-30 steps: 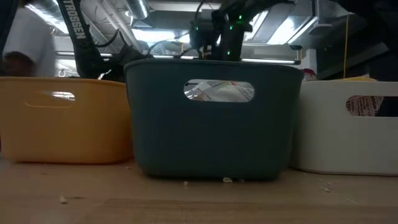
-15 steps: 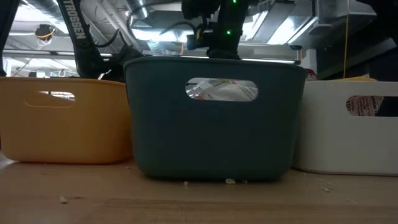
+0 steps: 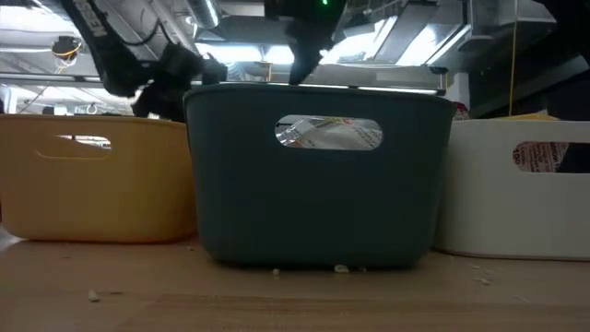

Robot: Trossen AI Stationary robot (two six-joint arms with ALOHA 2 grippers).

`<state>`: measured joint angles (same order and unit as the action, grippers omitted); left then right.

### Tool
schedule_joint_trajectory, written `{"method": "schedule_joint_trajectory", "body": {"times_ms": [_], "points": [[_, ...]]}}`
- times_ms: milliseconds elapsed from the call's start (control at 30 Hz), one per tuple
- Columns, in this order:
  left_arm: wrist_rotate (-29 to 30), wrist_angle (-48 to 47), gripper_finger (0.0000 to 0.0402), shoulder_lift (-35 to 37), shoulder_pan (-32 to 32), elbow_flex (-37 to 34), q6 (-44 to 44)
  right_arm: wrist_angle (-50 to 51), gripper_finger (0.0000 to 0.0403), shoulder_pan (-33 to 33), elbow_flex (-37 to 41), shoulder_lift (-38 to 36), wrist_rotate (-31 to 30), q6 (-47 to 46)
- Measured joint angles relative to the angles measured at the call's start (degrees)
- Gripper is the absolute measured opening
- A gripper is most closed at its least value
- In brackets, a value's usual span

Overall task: Sort Maruchan noodles
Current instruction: Put the top blue noodle pack into the yellow bin

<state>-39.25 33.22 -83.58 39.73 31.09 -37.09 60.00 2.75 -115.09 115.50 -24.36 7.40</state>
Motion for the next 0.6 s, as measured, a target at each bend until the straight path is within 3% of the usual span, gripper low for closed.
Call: {"method": "schedule_joint_trajectory", "body": {"times_ms": [200,333,500,600], "points": [[-0.4,-9.3,0.0212,10.4,0.8,0.0,1.8,0.3,0.0001,-2.0,-4.1,0.0,-0.7,-4.5],[2.3,-16.3,0.0212,15.7,0.1,0.0,5.1,9.1,0.0028,-0.1,-3.8,0.0,-0.7,-8.1],[4.6,-23.0,0.0212,17.8,-1.0,0.0,9.8,21.2,0.0133,4.2,1.4,0.1,6.8,-6.2],[6.4,-25.3,0.0212,17.8,-1.6,0.0,12.2,22.2,0.0208,7.0,6.8,0.0,7.6,-4.2]]}}
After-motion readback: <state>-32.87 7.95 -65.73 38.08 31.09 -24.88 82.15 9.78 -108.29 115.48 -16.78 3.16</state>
